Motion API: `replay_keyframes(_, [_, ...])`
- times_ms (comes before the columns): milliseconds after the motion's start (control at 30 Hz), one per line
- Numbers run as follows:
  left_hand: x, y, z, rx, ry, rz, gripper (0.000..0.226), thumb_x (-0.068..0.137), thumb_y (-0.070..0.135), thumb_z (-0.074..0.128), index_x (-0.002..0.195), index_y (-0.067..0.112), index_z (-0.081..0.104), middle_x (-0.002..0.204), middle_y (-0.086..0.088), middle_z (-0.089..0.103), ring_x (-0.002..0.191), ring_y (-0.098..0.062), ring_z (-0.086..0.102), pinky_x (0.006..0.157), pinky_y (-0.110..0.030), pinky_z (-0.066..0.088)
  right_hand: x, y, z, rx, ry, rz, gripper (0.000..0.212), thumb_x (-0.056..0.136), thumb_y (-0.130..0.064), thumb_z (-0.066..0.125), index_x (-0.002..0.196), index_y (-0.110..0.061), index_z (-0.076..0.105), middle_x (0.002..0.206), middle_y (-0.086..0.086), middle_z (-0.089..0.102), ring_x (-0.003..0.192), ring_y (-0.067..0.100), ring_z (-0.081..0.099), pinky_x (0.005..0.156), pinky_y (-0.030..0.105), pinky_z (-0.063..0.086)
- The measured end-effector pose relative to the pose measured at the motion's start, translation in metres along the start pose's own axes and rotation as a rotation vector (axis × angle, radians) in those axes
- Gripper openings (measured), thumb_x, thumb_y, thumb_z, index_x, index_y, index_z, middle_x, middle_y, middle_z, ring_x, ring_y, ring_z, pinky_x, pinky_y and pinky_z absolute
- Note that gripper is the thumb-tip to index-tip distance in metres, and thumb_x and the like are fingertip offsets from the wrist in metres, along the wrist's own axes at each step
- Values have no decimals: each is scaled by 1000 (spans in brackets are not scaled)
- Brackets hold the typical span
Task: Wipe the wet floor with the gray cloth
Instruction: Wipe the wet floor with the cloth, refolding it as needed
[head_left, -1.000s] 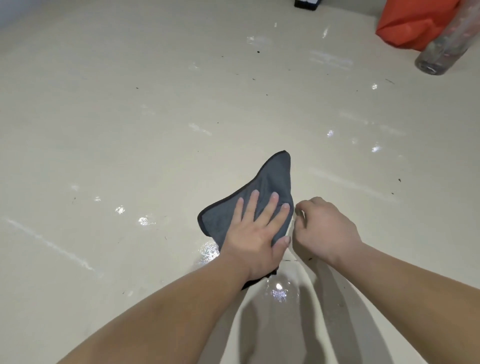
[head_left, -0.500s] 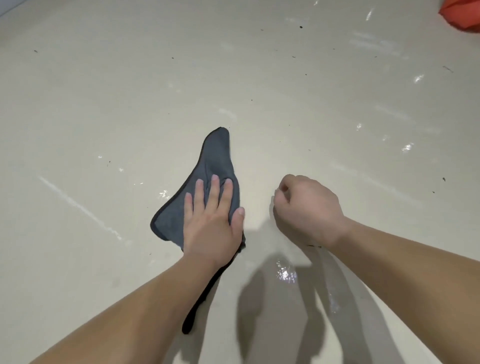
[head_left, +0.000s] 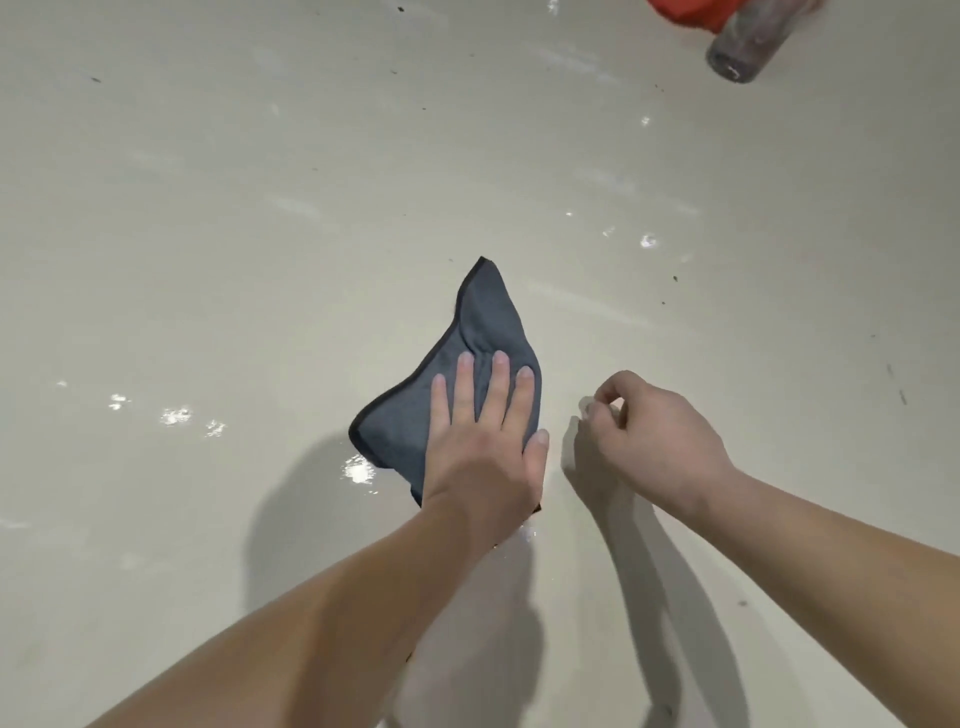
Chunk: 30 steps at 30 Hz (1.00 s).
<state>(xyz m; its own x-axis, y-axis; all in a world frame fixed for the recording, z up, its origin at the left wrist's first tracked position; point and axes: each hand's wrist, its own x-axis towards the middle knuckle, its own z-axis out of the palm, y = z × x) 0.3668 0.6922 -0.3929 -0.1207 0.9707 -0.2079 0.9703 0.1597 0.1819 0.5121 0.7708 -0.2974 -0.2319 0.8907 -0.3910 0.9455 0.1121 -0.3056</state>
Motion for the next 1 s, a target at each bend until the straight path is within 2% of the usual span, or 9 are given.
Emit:
replay_keyframes(133, [7,71,14,-120,30,212,68,104,48,30,164,17,19,172,-12,11,158,-40,1,124,-62,5,-28,61,-32,-59,-64,186,19,99,-42,46,96,-28,60,82,-9,66,77,18,64,66,33,50])
replay_keyframes(333, [-50,130,29,-109,-64,461,67,103,46,35,162,14,26,171,-12,15,157,-42,3,123,-63,12,-55,105,-44,-182,-192,315,19,96,-37,45,100,-24,58,90,-5,64,83,21,64,66,31,47])
replay_keyframes(467, [-80,148,30,-22,-168,475,69,104,49,17,164,17,4,171,-9,-12,154,-37,-26,123,-61,-7,-72,118,-23,-219,-161,192,8,95,-29,45,99,-22,47,95,-2,56,86,25,56,67,35,43])
replay_keyframes(533, [-81,147,26,-117,-189,492,65,105,46,16,165,22,7,172,-3,-14,153,-31,-29,123,-57,-13,-80,122,-14,-210,-72,133,8,95,-27,47,98,-20,46,97,-1,50,92,25,52,70,36,42])
replay_keyframes(667, [-69,132,6,-409,-195,440,53,100,20,37,153,21,37,173,0,9,159,-25,-6,127,-47,-1,-90,130,9,-127,77,-77,28,90,-19,47,116,-12,54,107,5,48,97,28,50,75,40,49])
replay_keyframes(733, [-67,117,-9,-301,-145,396,61,88,12,43,149,15,41,169,-7,19,157,-29,7,127,-48,10,-96,130,20,-163,78,-224,54,82,-21,47,131,0,57,115,15,52,100,36,54,81,42,54])
replay_keyframes(800, [-73,102,-23,-211,-173,343,68,84,11,44,151,15,35,168,-11,15,155,-31,8,127,-45,10,-100,130,32,-262,24,-372,67,84,-30,49,140,7,53,129,27,54,116,45,54,99,51,52])
replay_keyframes(900, [-88,91,-38,-152,-279,237,76,89,11,49,159,15,21,170,-11,1,157,-30,1,128,-41,4,-101,136,51,-278,-128,-570,80,95,-49,45,155,2,36,166,22,24,155,38,20,125,51,23])
replay_keyframes(1000, [-103,98,-50,-36,-354,163,73,88,18,50,155,14,22,165,-12,10,151,-35,14,125,-40,17,-94,153,65,-242,-184,-620,87,100,-69,17,164,-10,7,172,7,-7,157,21,-14,128,44,4])
